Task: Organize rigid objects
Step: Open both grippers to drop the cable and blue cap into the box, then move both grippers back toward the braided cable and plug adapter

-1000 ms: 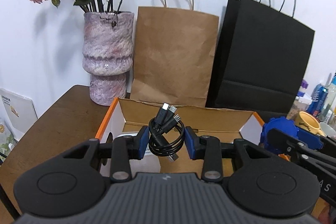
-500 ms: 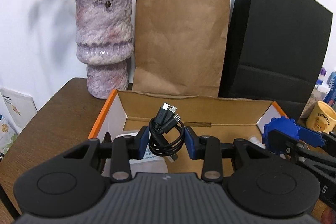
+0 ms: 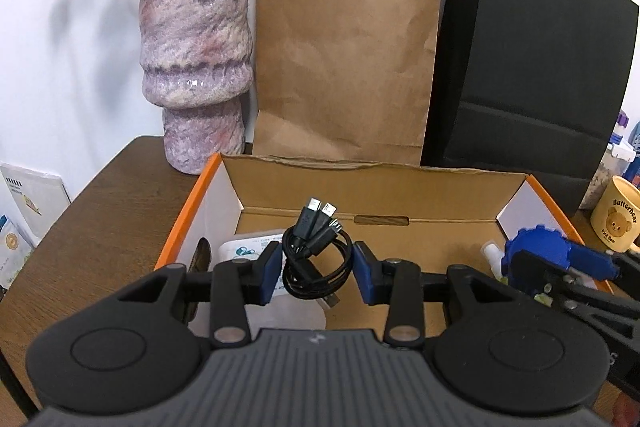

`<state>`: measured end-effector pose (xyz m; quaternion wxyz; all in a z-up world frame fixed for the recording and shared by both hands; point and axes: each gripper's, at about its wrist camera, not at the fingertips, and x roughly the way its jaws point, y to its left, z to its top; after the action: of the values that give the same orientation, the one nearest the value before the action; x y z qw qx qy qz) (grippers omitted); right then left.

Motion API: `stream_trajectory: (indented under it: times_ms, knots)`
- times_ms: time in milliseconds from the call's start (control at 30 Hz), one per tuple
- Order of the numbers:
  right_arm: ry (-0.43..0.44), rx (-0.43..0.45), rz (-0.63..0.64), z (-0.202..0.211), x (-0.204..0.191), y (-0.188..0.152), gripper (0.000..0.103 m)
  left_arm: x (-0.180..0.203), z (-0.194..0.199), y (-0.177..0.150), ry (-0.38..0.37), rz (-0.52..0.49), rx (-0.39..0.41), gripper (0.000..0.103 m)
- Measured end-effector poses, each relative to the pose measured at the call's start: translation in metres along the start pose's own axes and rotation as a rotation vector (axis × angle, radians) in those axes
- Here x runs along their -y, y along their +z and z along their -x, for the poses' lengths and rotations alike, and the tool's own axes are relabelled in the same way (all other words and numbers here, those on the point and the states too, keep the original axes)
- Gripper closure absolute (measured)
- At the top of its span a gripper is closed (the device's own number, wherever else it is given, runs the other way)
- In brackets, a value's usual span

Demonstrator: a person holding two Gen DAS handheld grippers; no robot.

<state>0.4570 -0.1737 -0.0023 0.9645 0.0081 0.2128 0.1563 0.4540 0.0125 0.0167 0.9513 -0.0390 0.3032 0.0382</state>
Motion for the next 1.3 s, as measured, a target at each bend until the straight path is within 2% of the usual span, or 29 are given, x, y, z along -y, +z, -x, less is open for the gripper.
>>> stream_trajectory:
  times_ms: [33, 67, 100, 133, 167, 200, 267, 367, 933, 1033, 1300]
  knots:
    - [0.001, -0.007, -0.003, -0.001, 0.001, 0.0, 0.056, 0.0, 0.002, 0.0, 0.0, -0.001, 0.007, 0.047]
    - [-0.002, -0.012, -0.008, -0.001, 0.001, 0.0, 0.055, -0.001, 0.003, 0.001, 0.005, 0.003, 0.015, 0.038]
    - [-0.006, -0.014, -0.011, -0.001, 0.002, -0.001, 0.05, -0.001, 0.006, 0.001, 0.008, 0.006, 0.029, 0.02]
    - [-0.011, -0.014, -0.017, -0.001, 0.003, -0.001, 0.035, -0.001, 0.009, 0.002, 0.006, 0.007, 0.05, 0.008]
    - [-0.019, -0.011, -0.021, 0.0, 0.004, -0.001, 0.026, -0.001, 0.012, 0.002, 0.007, 0.007, 0.067, 0.003]
    - [-0.026, -0.004, -0.021, 0.001, 0.005, -0.001, 0.011, -0.001, 0.014, 0.003, 0.008, 0.008, 0.076, 0.0]
    - [-0.034, 0.006, -0.023, 0.002, 0.005, 0.0, 0.003, 0.0, 0.015, 0.005, 0.011, 0.011, 0.075, 0.0]
    - [-0.036, 0.006, -0.024, 0.003, 0.006, 0.001, 0.0, 0.0, 0.016, 0.005, 0.013, 0.012, 0.068, 0.0]
    - [-0.069, -0.024, 0.0, 0.024, -0.001, 0.004, 0.0, 0.0, 0.044, -0.006, 0.013, -0.013, 0.051, 0.0]
    - [-0.079, -0.026, 0.01, 0.034, -0.002, 0.001, 0.0, 0.0, 0.057, -0.011, 0.038, -0.007, 0.052, 0.0]
    - [-0.083, -0.024, 0.037, 0.071, -0.005, -0.014, 0.0, -0.008, 0.096, -0.03, -0.018, 0.004, 0.051, 0.0]
